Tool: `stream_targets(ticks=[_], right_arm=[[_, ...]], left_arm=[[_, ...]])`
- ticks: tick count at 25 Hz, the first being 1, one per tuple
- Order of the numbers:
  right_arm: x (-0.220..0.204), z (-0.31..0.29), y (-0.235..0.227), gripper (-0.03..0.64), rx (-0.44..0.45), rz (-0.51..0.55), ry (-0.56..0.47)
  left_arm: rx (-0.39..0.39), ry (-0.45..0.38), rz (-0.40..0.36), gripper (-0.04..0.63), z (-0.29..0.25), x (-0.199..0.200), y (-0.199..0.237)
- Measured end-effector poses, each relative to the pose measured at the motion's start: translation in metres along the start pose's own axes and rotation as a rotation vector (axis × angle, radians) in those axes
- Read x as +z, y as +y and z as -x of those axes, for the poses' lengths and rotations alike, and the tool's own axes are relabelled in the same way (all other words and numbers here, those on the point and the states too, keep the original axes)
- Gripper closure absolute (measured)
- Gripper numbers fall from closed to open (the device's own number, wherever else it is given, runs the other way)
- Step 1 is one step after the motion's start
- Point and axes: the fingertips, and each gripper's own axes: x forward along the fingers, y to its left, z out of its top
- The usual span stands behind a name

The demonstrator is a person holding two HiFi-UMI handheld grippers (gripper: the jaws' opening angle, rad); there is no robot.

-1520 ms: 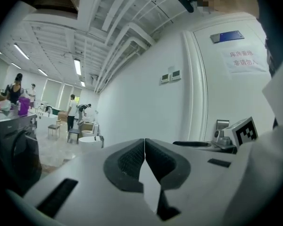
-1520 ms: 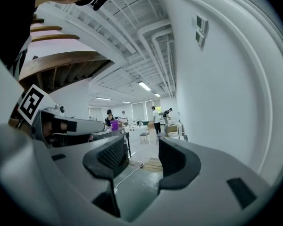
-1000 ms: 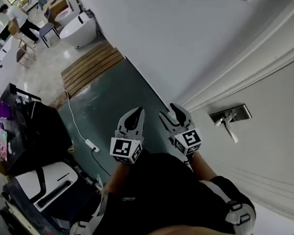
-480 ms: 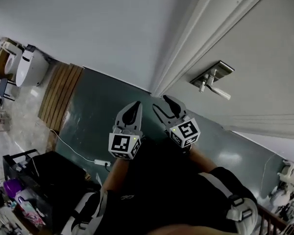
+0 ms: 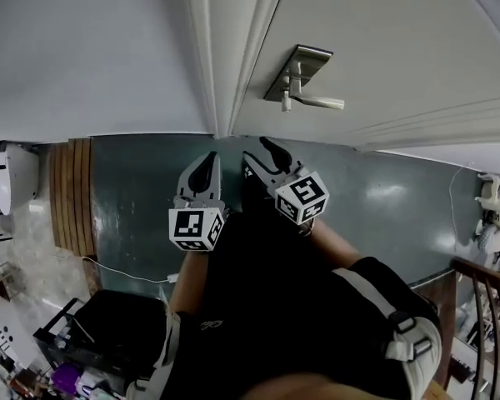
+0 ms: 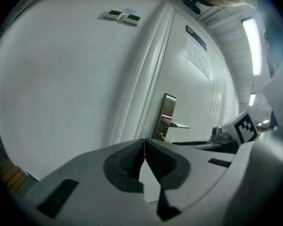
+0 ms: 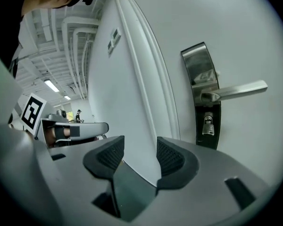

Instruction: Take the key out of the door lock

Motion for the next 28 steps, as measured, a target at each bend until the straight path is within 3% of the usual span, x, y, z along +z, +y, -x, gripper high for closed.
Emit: stream_targets(ticks=[6,15,20,28], right_arm=[[-0.008,0.002,-0.054,0.411,-0.044,-0.228,-0.019],[-0.001,0.005,-0.117,0.41,-0.113,-0.405,-0.098],[-0.004,0.005,-0.13,0.456,-0.092,-0.51,-0.115],[-0.009,0.008,-0.134,0.43,-0.041,-0.614,-0.113]], left_arm=[[-0.026,0.039,-0.004,0.571,-0.035,-0.002,-0.015],[-0.06,0.091,-0.027,0.571,-0.09,-0.007,-0.025],[-0.082,0.109,-0.041,0.571,-0.11,-0.006,-0.032],[-0.083,0.127,-0.033,0.571,-0.127,-0.007,-0.037]])
